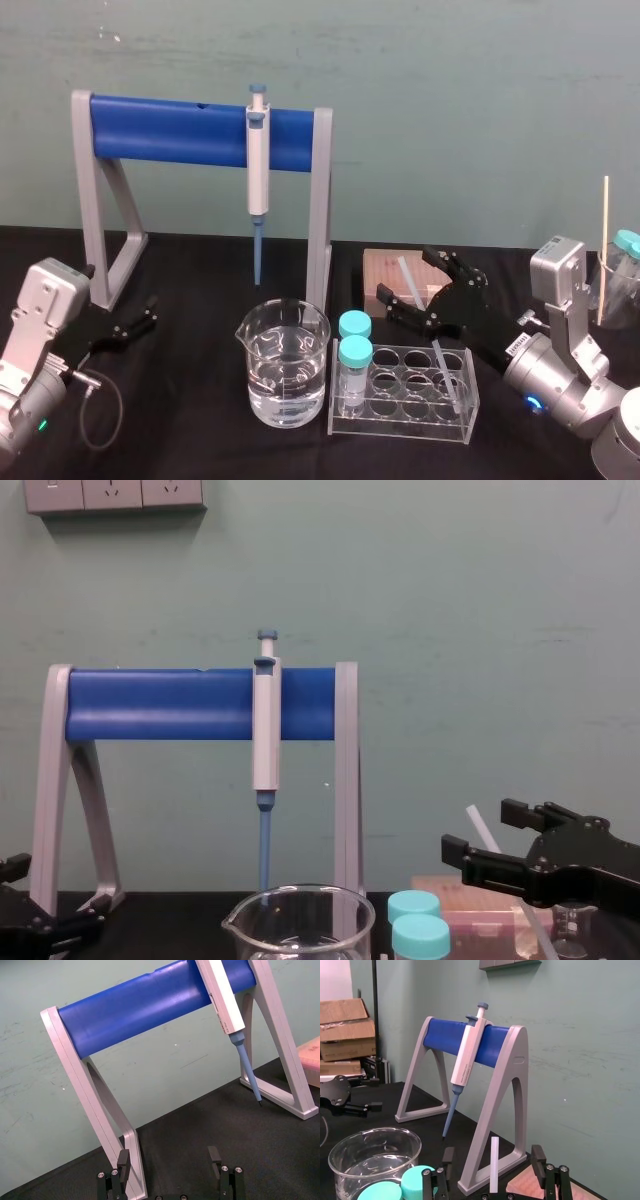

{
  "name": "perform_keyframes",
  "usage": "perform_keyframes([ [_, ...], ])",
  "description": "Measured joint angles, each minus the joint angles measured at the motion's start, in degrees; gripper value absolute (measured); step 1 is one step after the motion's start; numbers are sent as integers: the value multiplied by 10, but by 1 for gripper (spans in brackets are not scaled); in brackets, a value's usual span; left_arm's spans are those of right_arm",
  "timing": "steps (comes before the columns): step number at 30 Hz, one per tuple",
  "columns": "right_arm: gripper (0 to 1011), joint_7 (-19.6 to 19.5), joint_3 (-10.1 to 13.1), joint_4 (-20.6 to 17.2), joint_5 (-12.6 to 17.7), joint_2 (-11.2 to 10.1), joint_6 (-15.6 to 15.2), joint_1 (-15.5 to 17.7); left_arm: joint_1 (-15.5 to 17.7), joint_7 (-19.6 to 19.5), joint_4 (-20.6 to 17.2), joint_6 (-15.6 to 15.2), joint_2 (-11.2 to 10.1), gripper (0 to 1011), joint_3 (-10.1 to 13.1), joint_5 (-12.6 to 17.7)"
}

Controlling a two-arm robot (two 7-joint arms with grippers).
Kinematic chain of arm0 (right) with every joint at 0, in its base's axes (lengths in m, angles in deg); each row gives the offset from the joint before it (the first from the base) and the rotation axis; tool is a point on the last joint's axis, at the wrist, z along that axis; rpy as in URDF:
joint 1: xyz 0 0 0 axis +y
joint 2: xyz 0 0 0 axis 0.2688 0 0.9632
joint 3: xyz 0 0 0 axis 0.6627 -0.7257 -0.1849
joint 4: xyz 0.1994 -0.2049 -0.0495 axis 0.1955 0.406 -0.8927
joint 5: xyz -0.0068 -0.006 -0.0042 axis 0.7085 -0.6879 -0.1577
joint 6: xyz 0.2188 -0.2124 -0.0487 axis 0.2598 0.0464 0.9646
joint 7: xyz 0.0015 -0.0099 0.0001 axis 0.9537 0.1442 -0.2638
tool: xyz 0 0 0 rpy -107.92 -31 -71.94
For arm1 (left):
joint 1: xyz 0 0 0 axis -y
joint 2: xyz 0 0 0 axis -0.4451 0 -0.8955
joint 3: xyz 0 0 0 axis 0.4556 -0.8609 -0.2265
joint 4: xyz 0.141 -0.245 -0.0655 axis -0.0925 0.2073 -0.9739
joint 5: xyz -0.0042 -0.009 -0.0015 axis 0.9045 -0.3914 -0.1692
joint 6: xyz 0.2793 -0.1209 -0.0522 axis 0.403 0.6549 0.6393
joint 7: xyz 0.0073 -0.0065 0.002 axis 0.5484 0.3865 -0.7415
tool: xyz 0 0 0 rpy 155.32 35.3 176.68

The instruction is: Pick up the stirring rod with one hand, then place it down.

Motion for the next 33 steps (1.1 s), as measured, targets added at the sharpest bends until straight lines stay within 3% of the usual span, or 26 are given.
perform_keyframes([
  [2, 1002, 0, 0, 0, 0, 0, 0, 0, 0, 0, 0, 0, 0, 1000, 0, 0],
  [8, 1003, -6, 4, -10, -4, 1, 14, 4, 0, 0, 0, 0, 0, 1000, 0, 0],
  [14, 1003, -25, 24, -34, -8, 6, 50, 17, 0, 0, 0, 0, 0, 1000, 0, 0],
  [19, 1003, -46, 45, -53, -10, 11, 57, 27, 0, 0, 0, 0, 0, 1000, 0, 0],
  [28, 1003, -120, 87, -84, -38, 22, 18, 53, 0, 0, 0, 0, 0, 1001, 0, 0],
  [33, 1003, -142, 110, -92, -44, 20, -33, 71, 0, 0, 0, 0, 0, 1001, 0, 0],
])
